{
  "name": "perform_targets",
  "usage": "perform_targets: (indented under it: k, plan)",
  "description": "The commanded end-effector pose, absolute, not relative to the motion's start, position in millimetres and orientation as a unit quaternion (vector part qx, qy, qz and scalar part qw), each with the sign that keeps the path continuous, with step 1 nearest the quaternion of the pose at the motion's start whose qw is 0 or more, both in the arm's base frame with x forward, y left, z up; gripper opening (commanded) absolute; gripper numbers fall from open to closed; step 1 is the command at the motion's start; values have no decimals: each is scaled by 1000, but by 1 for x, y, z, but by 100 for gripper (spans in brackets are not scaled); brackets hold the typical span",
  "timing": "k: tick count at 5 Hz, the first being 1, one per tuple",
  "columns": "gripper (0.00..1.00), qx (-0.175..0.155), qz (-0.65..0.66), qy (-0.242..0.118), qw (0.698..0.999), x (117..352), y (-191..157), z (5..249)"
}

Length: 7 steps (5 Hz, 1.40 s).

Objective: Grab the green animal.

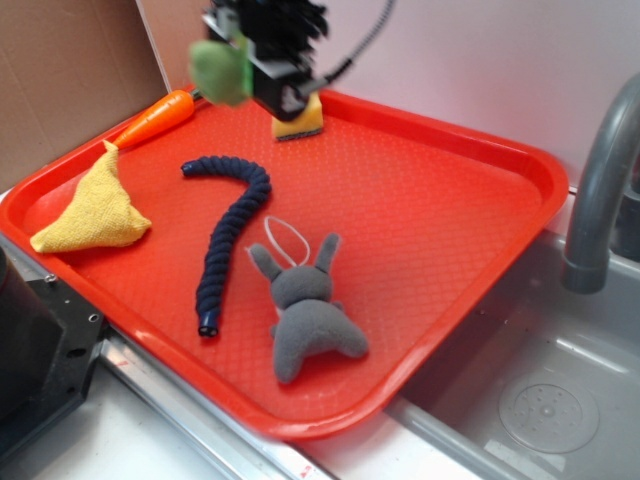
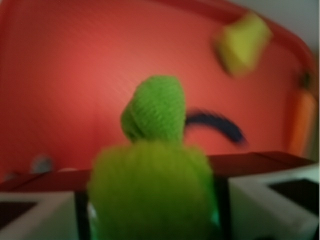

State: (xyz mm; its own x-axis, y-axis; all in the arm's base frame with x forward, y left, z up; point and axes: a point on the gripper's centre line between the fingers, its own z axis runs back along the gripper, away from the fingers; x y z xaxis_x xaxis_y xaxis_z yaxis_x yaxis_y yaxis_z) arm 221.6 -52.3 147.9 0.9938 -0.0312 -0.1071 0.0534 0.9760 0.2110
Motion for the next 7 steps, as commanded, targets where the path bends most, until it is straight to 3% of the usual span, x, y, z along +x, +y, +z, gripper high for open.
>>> perform_targets:
  k: [1, 4, 7]
  plan:
    - [0, 88, 96, 10, 991, 214, -27, 189]
    - [0, 55, 112, -62, 990, 205, 9, 187]
    - [0, 60, 122, -49, 989, 194, 3, 181]
